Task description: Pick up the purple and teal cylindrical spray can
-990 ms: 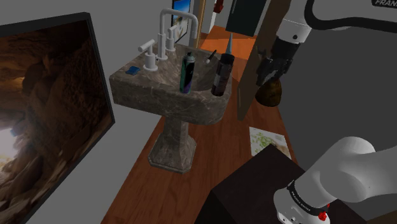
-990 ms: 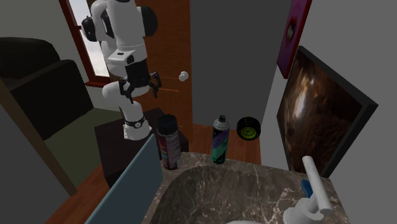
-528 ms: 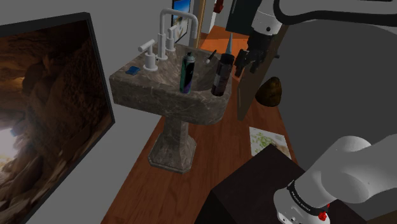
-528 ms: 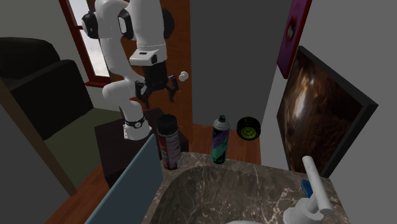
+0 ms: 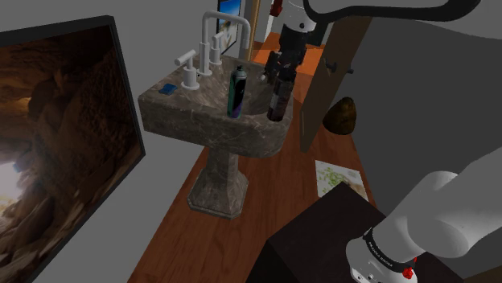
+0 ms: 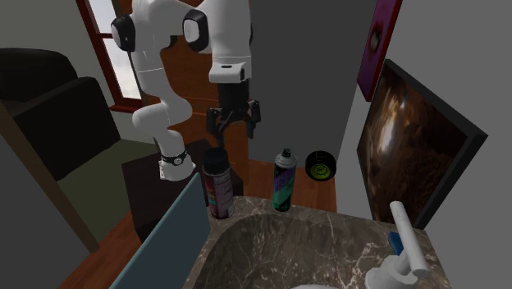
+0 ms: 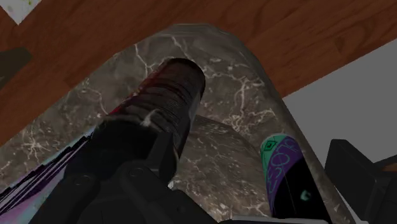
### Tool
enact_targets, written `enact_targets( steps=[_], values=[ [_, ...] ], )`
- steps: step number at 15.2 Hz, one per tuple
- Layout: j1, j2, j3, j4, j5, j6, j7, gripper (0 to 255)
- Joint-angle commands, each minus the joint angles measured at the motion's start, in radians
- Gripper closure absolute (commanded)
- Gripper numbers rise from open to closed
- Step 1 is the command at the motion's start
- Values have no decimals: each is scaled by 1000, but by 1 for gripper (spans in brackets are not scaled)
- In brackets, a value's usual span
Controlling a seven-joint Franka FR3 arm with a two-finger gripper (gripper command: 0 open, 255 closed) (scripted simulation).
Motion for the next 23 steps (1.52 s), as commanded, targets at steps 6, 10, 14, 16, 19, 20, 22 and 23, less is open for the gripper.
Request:
enact_targets(
  steps=[6,10,14,16,19,20,22,23],
  values=[
    [42,232,55,262,-85,15,6,0],
    [63,316,69,357,-122,16,7,0],
    [61,310,68,295,-124,71,16,0],
    [60,308,68,266,-125,98,20,0],
    [60,309,68,261,-125,105,22,255],
    [60,309,68,260,-125,105,22,255],
    [60,309,68,261,-126,105,22,255],
    [60,310,68,261,-126,105,22,255]
  ],
)
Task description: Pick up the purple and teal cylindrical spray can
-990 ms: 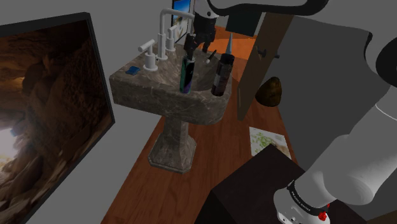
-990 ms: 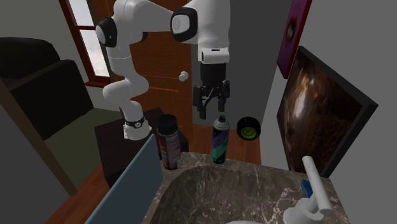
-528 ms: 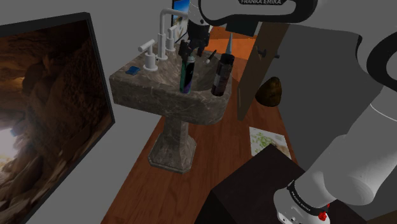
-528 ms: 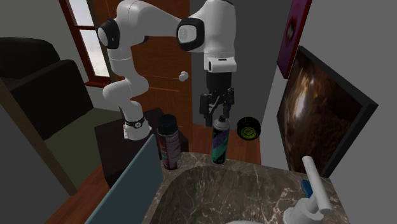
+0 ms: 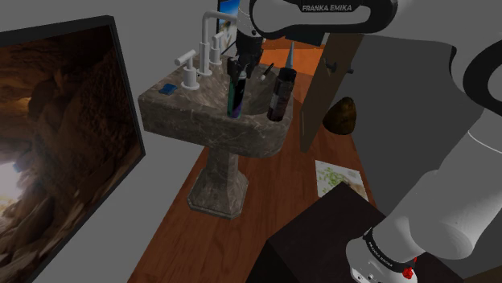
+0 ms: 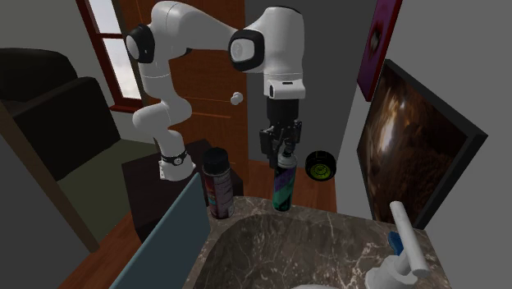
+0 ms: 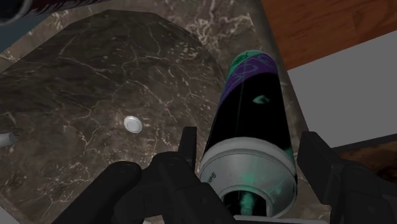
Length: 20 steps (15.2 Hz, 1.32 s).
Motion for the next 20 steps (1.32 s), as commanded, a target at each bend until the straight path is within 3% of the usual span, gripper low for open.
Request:
enact_targets(
  steps=[1,5,20],
  values=[
    [0,2,0,-1,0,0,0,255],
    [-1,-1,-1,-4,0,1,0,255],
    [8,37,4,248,3,-212,-32,255]
  ],
)
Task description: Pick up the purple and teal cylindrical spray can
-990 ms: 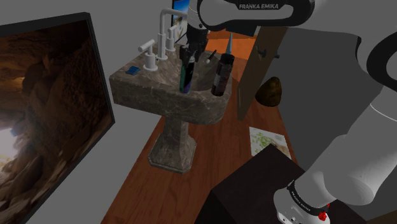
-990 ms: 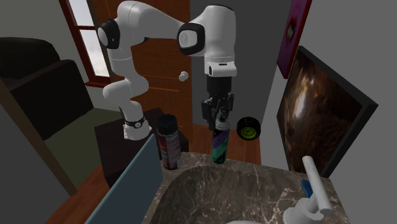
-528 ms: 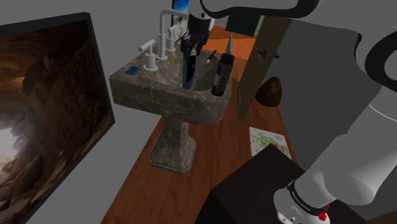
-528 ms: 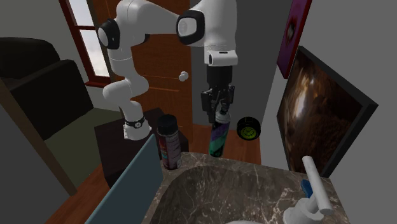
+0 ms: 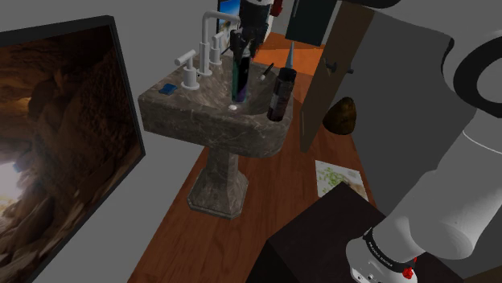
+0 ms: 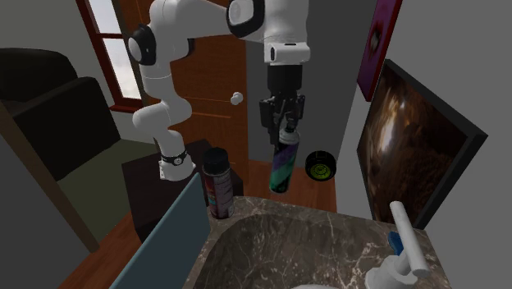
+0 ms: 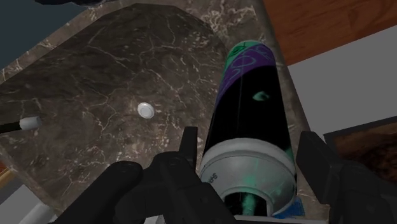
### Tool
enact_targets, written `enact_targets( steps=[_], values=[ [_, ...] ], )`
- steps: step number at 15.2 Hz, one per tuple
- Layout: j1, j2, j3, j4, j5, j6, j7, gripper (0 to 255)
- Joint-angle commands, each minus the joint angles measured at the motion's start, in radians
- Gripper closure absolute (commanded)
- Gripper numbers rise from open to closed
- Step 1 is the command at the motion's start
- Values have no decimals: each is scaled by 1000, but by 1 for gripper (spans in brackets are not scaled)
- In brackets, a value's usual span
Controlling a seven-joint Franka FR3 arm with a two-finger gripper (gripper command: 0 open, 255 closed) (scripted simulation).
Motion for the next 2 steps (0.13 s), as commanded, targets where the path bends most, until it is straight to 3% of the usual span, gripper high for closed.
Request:
enact_targets(
  steps=[1,2],
  values=[
    [2,2,1,19,0,-17,-1,255],
    [2,2,1,19,0,-17,-1,255]
  ],
)
